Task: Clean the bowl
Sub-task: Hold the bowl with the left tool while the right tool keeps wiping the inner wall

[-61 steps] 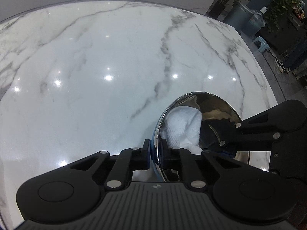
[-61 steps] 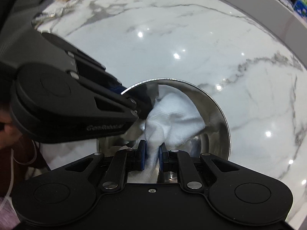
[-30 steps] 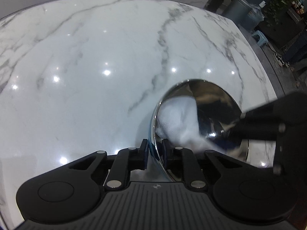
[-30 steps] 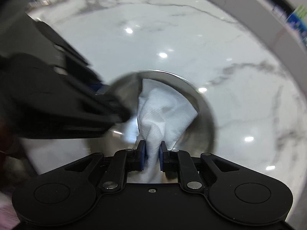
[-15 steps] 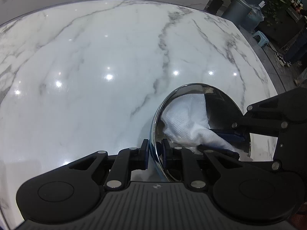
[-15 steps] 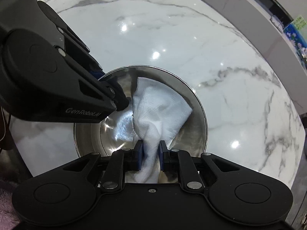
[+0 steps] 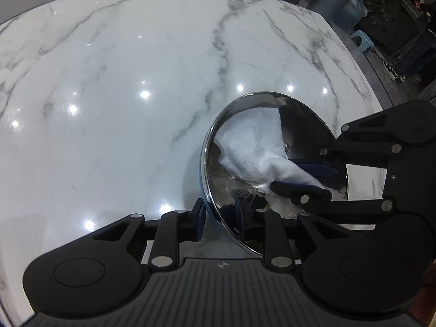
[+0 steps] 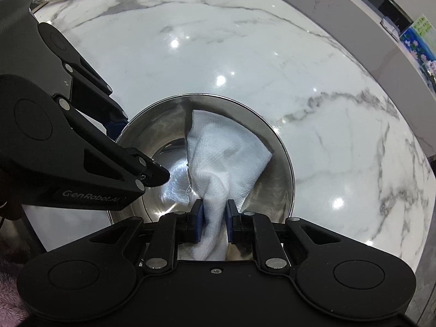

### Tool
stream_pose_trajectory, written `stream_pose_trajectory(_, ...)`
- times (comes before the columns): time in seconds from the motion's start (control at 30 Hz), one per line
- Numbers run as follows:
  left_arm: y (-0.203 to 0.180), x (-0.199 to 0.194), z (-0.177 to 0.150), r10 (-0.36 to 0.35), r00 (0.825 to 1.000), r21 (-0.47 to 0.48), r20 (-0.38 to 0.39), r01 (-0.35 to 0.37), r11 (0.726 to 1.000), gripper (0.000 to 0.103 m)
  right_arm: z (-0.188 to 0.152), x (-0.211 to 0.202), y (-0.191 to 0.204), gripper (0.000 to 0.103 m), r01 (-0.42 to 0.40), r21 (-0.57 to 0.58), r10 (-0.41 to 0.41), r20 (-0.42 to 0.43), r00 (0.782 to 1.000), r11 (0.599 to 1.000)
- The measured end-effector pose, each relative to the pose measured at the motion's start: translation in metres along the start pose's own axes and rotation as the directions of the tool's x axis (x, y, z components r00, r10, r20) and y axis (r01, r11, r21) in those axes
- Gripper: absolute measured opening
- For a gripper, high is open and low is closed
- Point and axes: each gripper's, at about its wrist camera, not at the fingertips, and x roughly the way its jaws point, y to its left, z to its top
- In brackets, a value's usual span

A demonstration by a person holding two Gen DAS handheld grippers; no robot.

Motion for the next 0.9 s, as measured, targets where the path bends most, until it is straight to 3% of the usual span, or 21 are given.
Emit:
stream_pose_trajectory(0.07, 0.001, -0.001, 0.001, 0.006, 1.000, -0.007, 0.013, -0.006, 1.000, 0.015, -0.003, -0.003, 0.002, 0.017, -0.015, 0.017, 0.015, -0.002, 1.000, 1.000)
stream_pose_trajectory(0.23, -0.001, -0.001, 0.004, 0.023, 0.999, -0.002, 0.034, -0.022, 1.000, 0.013, -0.003, -0.009, -0.002, 0.017, -0.181, 0.123, 0.180, 0.024, 0.983, 0.976)
stream_pose_trajectory(0.3, -0.001, -0.002, 0.004, 0.025, 0.999, 0.002, 0.036, -0.025, 1.000, 0.013, -0.006, -0.009, 0.001, 0.017, -0.184, 0.123, 0.183, 0.020, 0.983, 0.975)
stream_pose_trajectory(0.43, 0.001, -0.002, 0.004, 0.020, 0.999, -0.001, 0.035, -0.020, 1.000, 0.013, -0.011, -0.007, 0.002, 0.016, -0.177, 0.119, 0.177, 0.009, 0.984, 0.977)
stream_pose_trajectory(0.6, 0.000, -0.001, 0.005, 0.022, 0.999, 0.001, 0.037, -0.022, 1.000, 0.013, -0.021, -0.011, 0.017, 0.016, -0.016, 0.008, 0.016, -0.016, 1.000, 1.000)
stream_pose_trajectory(0.73, -0.002, 0.000, 0.005, 0.026, 0.999, 0.014, 0.029, -0.027, 1.000, 0.014, -0.028, -0.014, 0.025, 0.016, -0.008, 0.009, 0.008, -0.012, 1.000, 1.000)
stream_pose_trajectory(0.9, -0.007, 0.001, -0.001, 0.008, 1.000, 0.053, -0.016, -0.007, 0.999, 0.023, -0.034, -0.018, 0.029, 0.016, -0.018, 0.015, 0.019, -0.010, 1.000, 1.000)
